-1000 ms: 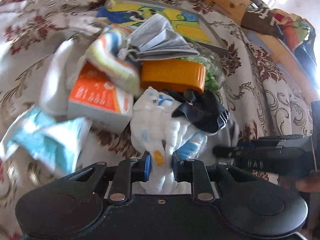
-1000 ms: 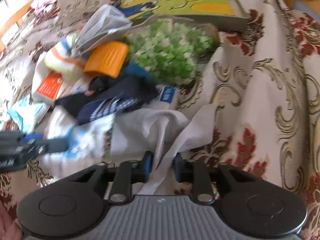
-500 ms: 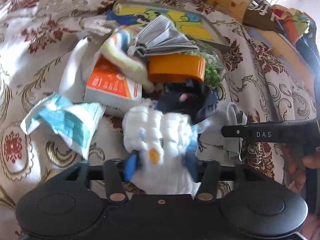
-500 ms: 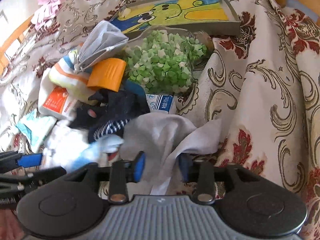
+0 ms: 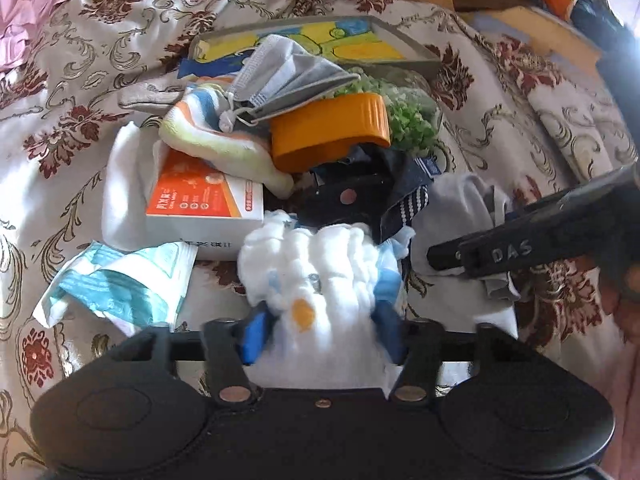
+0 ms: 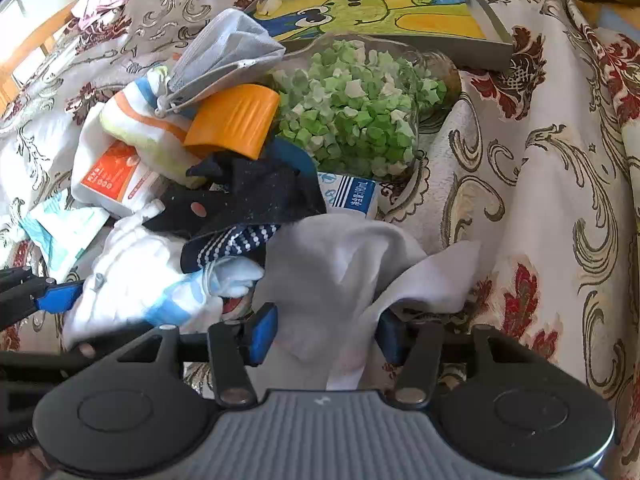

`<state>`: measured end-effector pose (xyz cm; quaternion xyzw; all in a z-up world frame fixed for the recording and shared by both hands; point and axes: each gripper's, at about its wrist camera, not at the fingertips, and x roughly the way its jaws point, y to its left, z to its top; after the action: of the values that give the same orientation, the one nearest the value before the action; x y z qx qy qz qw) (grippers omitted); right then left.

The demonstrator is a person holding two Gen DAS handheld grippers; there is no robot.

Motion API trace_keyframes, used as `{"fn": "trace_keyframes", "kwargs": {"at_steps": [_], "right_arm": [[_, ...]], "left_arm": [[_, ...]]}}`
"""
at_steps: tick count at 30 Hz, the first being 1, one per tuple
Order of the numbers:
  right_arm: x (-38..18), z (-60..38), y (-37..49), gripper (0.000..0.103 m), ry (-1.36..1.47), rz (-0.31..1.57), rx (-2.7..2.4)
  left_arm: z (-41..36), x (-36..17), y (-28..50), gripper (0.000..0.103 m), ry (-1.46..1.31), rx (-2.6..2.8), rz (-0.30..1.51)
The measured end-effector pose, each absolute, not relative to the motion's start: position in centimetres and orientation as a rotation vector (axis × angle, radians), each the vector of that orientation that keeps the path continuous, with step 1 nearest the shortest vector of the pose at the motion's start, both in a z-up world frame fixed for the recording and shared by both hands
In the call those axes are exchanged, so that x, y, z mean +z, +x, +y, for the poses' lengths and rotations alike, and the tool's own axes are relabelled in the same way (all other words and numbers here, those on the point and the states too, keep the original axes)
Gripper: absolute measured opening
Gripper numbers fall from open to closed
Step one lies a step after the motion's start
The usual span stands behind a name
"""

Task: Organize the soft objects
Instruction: 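Close the left gripper on the white baby cloth while the right gripper grasps the grey cloth, then carry the white cloth in the left gripper to the frog tray while the right carries the grey cloth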

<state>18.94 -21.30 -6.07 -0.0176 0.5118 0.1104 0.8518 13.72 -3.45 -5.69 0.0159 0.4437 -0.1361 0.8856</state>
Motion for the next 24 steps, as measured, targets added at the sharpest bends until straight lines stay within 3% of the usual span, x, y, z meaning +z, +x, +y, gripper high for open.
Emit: {"fn": "trace_keyframes", "kwargs": {"at_steps": [4,5,8,24], "right_arm": [[-6.1,-21.5,18.9,0.039,-0.028,1.076,0.22],[-6.0,-21.6,18.9,0.029,-0.03,1.075,0.217],[-5.6,-21.8,18.6,0.017,-0.028,1.057,0.225],[-1.2,-22.4,16.1,0.009,0.012,0.774,0.305]], "left_arm": [[-2.6,-5.3,13.5,0.03,-0.007,-0.269,0.926],[-2.4,-5.2,13.4,0.029,-0.009,-0.268,0.925],[-2.1,-4.6,12.9,0.023,-0.03,-0.273,0.912],[1.9,-0.7,10.6,0.021,-0.324,-0.32,0.654]]}}
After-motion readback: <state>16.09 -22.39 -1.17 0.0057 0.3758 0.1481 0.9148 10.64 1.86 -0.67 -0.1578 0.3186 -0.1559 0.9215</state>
